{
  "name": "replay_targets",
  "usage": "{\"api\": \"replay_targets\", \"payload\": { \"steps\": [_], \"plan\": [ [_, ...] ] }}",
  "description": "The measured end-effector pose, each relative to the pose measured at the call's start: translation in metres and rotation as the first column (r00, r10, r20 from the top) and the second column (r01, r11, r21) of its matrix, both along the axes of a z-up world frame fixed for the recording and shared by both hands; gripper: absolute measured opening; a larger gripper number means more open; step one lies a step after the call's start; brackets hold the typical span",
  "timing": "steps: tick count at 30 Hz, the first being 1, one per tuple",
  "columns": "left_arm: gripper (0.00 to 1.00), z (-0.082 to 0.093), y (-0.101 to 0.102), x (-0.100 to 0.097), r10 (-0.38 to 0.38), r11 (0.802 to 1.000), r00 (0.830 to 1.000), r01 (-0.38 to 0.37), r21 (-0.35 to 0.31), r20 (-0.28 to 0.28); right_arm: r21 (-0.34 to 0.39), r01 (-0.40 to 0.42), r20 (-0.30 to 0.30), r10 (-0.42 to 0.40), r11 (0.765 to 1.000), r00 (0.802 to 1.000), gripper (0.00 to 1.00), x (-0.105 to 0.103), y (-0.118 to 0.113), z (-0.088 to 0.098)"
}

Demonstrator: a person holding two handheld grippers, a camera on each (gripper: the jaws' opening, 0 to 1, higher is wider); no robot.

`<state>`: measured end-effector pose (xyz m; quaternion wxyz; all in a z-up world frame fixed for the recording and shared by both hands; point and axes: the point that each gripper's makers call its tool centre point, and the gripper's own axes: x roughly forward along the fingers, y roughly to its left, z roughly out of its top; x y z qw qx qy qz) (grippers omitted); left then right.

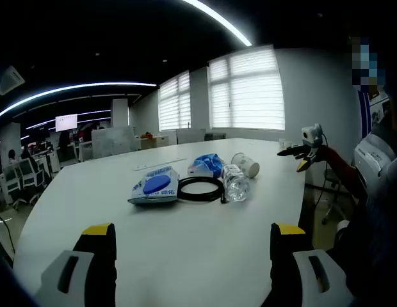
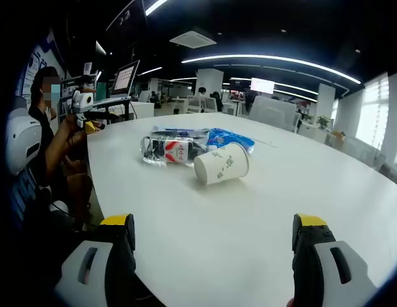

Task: Arrange the tabletop items into an orderly group along one side of the table until the central work area is clear of visible clutter.

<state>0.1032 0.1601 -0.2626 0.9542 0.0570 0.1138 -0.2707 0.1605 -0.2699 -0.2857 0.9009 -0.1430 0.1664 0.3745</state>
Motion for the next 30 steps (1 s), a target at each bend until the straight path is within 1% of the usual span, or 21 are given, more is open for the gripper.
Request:
{"api": "replay_targets", "payload": {
  "steps": [9,30],
  "plan": [
    [1.00,-0.0024,0.0005,-0.0003,0.000,1.000,1.000,0.000,-0.001,-0.004,-0.002,-0.002,-0.004,0.002,1.000,1.000,1.00,-0.0007,0.0004,-0.0019],
    [1.00,-0.0016,-0.0039,-0.0007,-0.005,1.000,1.000,0.005,-0.007,-0.005,0.005,0.004,-0.003,-0.004,1.000,1.000,1.00,0.0006,-0.0018,-0.0009]
  ]
}}
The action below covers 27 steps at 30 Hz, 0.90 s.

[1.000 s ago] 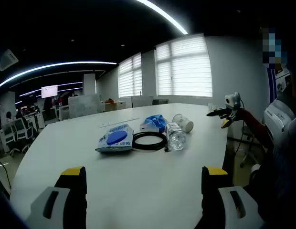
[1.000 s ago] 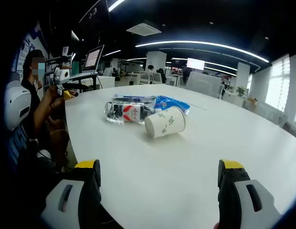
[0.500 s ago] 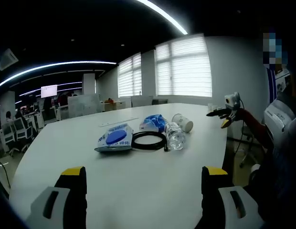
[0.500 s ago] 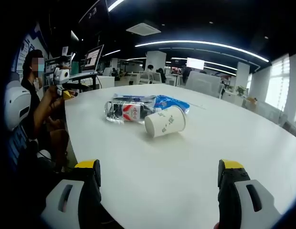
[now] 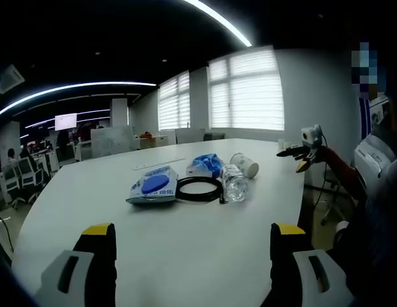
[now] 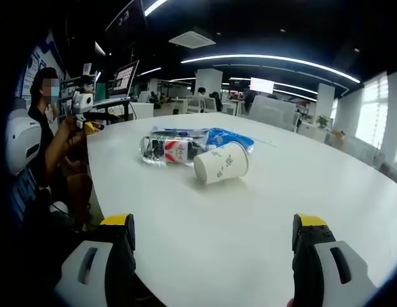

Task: Arrange the tabletop items into an orderly group along one side of the table until the central work area is clear of visible clutter.

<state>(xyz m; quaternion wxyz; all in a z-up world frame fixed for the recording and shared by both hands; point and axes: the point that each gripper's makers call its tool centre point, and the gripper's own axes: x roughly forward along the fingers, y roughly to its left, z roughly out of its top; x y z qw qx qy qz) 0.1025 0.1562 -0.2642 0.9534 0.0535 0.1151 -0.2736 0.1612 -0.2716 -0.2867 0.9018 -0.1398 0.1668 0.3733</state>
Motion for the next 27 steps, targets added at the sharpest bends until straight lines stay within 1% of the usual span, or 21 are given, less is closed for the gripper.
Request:
{"api": "replay_targets", "payload": {
  "steps": [10,27],
  "plan": [
    [1.00,0.0007,-0.0033,0.0014,-0.016,1.000,1.000,0.016,-0.002,-0.001,-0.003,-0.004,-0.003,0.004,1.000,1.000,1.00,0.0000,0.0010,-0.0010],
    [1.00,0.0002,-0.0059,0.0027,-0.021,1.000,1.000,0.021,-0.001,-0.005,-0.003,-0.008,-0.007,0.008,1.000,1.000,1.00,0.0012,0.0027,-0.0019]
  ]
}}
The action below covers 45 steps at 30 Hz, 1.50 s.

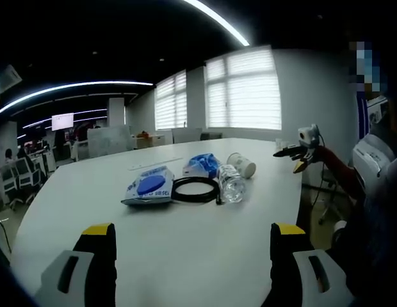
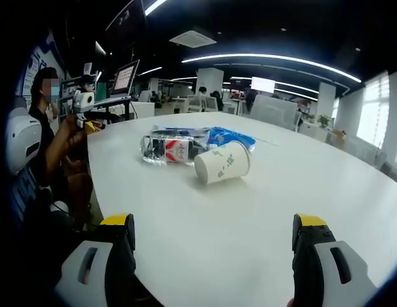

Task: Arrange the tabletop items into an orderly group along one side of the table until the central work area is clear of visible clutter.

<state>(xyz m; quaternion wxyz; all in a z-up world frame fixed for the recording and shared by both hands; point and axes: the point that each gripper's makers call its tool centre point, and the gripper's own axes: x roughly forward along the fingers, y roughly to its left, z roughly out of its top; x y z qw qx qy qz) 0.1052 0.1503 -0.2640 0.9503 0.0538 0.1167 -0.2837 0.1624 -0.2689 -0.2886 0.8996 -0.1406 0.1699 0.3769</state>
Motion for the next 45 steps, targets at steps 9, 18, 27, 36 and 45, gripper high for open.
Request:
{"api": "replay_targets", "payload": {
  "steps": [9,18,27,36,45],
  "plan": [
    [1.00,0.0000,0.0005,0.0006,0.003,1.000,1.000,-0.003,-0.003,0.000,0.000,0.003,0.002,-0.003,1.000,1.000,1.00,0.0003,-0.0005,0.0001],
    [1.00,-0.0010,-0.0003,0.0002,0.000,1.000,1.000,0.000,-0.003,0.000,0.002,0.005,0.003,-0.005,1.000,1.000,1.00,0.0001,-0.0012,0.0001],
    [1.00,-0.0003,0.0003,0.0009,0.007,1.000,1.000,-0.007,-0.006,0.003,0.005,0.006,0.006,-0.006,1.000,1.000,1.00,0.0002,-0.0021,0.0012],
    [1.00,0.0000,-0.0005,0.0019,0.018,1.000,1.000,-0.018,-0.005,0.006,0.011,0.010,0.008,-0.010,1.000,1.000,1.00,0.0025,-0.0021,0.0015],
    [1.00,0.0003,-0.0043,0.0047,0.010,1.000,1.000,-0.010,-0.005,0.006,0.008,0.000,0.007,0.000,1.000,1.000,1.00,0.0015,0.0016,0.0008]
  ]
}}
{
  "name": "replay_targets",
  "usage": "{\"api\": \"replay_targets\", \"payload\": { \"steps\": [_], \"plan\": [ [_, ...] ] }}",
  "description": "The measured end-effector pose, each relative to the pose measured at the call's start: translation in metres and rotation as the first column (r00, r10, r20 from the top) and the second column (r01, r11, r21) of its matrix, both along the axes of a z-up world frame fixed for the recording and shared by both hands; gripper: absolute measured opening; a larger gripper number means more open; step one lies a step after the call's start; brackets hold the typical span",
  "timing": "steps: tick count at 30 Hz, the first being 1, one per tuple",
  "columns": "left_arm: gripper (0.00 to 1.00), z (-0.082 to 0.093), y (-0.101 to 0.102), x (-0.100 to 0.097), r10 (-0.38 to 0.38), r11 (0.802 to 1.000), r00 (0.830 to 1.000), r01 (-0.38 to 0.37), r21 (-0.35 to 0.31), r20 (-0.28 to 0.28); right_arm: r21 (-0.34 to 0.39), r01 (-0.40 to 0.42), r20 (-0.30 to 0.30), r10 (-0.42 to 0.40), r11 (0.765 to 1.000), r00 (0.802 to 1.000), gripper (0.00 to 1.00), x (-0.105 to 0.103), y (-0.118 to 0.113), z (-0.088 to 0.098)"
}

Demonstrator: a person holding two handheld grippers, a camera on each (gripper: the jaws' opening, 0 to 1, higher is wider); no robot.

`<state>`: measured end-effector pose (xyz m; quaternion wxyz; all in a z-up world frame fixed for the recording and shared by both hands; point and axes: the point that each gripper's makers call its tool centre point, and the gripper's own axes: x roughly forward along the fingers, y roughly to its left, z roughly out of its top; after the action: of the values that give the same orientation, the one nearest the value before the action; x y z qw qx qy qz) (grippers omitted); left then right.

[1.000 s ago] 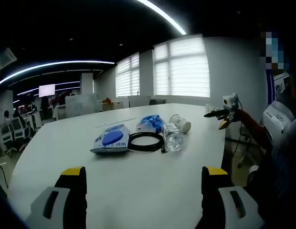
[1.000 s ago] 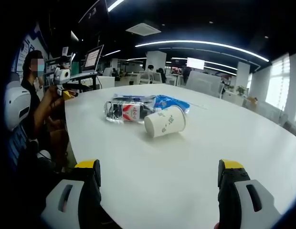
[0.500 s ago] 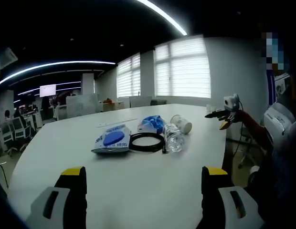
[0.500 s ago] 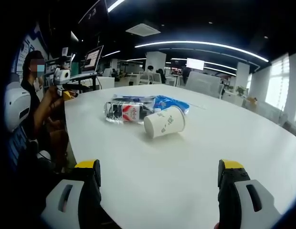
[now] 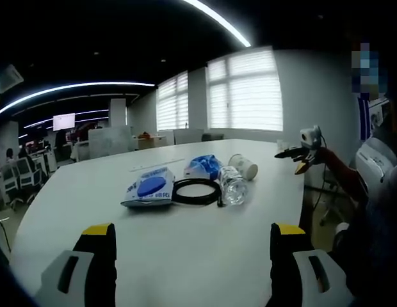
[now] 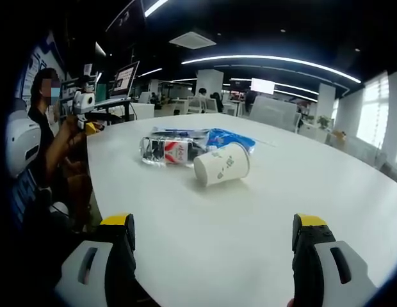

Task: Arrange the tabletop items into an orderly group along one side of the table until the central work area is clear of visible clutter.

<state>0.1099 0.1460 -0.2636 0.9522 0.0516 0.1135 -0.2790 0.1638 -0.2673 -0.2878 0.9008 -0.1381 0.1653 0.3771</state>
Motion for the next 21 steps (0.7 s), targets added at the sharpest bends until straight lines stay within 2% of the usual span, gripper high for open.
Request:
{"api": "replay_targets", "payload": {
  "steps": [21],
  "plan": [
    [1.00,0.0010,-0.0093,0.0048,-0.009,1.000,1.000,0.009,-0.007,0.001,0.001,-0.005,0.004,0.005,1.000,1.000,1.00,-0.0008,0.0001,0.0000]
  ]
}}
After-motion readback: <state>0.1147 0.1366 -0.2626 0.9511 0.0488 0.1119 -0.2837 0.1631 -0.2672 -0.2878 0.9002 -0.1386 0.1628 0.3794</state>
